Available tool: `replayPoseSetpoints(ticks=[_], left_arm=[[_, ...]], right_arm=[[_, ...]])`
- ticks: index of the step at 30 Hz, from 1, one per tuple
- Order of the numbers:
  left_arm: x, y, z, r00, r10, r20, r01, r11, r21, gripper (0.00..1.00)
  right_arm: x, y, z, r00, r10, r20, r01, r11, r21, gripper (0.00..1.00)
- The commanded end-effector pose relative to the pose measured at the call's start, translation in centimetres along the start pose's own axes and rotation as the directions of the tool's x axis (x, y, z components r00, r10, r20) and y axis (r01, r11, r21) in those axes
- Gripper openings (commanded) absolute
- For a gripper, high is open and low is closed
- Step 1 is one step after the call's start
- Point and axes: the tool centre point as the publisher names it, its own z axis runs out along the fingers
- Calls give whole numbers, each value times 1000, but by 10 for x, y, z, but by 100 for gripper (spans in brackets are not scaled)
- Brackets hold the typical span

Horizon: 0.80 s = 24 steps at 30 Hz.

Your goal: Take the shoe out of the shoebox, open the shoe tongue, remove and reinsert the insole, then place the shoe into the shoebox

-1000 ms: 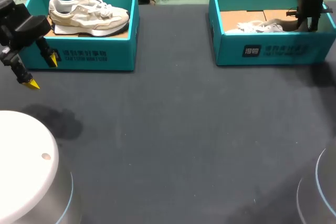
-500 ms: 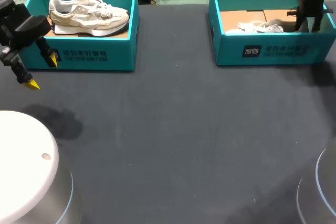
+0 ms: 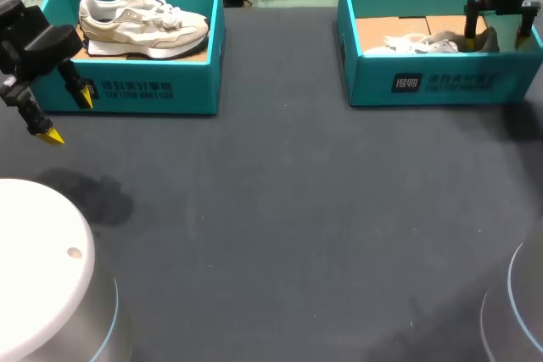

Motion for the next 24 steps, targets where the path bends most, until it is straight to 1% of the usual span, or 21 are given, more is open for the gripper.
replayPoseSetpoints(ticks=[1, 7, 13, 19, 24], left_arm=[[1, 0, 0, 1000, 0, 1, 0, 1000, -3, 100], [1, 0, 0, 1000, 0, 1, 0, 1000, -3, 100], [1, 0, 0, 1000, 0, 1, 0, 1000, -3, 100], [1, 0, 0, 1000, 0, 1, 0, 1000, -3, 100], [1, 0, 0, 1000, 0, 1, 0, 1000, -3, 100]], right_arm=[[-1, -15, -28, 1000, -6, -19, 5, 999, -38, 100], [6, -23, -56, 999, -24, -34, 22, 998, -52, 100], [16, -36, -80, 998, -45, -53, 42, 998, -54, 100], [27, -57, -98, 997, -26, -67, 23, 999, -42, 100], [38, -79, -114, 997, -7, -83, 3, 999, -54, 100]])
